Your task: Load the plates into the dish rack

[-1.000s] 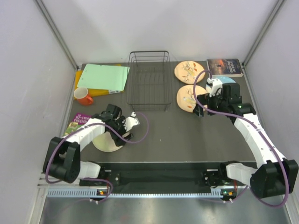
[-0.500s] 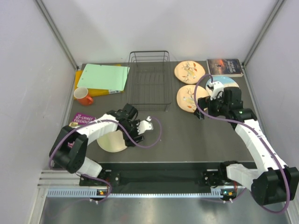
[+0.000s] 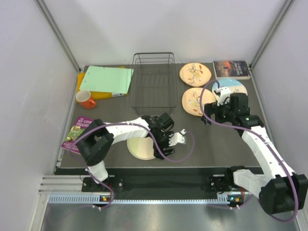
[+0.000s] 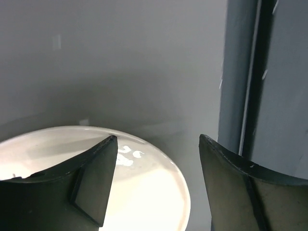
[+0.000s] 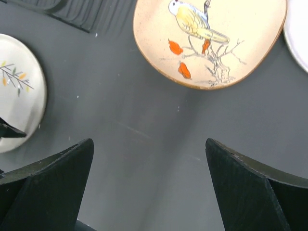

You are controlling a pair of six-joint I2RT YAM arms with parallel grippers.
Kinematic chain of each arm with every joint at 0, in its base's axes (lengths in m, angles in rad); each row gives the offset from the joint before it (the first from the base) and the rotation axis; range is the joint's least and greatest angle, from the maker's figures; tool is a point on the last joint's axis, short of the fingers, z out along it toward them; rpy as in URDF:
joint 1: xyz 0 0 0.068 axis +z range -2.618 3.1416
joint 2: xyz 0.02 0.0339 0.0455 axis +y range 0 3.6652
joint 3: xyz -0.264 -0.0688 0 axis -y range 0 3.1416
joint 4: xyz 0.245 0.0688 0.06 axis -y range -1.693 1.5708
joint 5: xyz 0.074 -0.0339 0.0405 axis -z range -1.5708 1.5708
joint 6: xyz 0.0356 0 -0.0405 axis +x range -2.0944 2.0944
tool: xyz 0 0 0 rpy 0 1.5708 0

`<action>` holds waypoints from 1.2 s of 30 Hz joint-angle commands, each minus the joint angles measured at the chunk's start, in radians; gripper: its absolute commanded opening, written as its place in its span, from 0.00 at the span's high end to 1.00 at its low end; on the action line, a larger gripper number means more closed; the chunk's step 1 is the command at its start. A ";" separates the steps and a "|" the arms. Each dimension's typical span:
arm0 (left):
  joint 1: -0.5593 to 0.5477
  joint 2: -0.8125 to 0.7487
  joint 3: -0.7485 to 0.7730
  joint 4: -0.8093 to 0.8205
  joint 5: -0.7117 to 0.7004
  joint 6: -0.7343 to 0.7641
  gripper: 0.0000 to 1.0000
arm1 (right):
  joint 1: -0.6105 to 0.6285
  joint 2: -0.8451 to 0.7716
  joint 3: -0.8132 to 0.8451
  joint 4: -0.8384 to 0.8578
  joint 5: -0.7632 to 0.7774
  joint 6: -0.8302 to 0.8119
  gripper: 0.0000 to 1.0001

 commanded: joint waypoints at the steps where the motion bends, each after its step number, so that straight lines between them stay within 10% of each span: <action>1: -0.073 0.103 0.154 0.085 0.090 -0.070 0.26 | -0.009 -0.051 -0.032 0.019 0.014 0.009 0.00; 9: -0.063 -0.043 0.270 0.012 -0.017 -0.234 0.22 | -0.042 -0.092 -0.015 -0.057 -0.073 0.041 0.00; 20: 0.324 -0.517 0.033 0.031 -0.124 -0.704 0.22 | -0.026 0.056 -0.148 0.113 -0.492 0.286 0.01; 25: 0.627 -0.593 0.007 -0.035 -0.046 -0.797 0.26 | 0.004 0.023 -0.312 0.266 -0.520 0.424 0.01; 36: 0.720 -0.575 -0.454 0.179 0.084 -1.090 0.21 | 0.083 0.211 -0.392 0.507 -0.396 0.677 0.02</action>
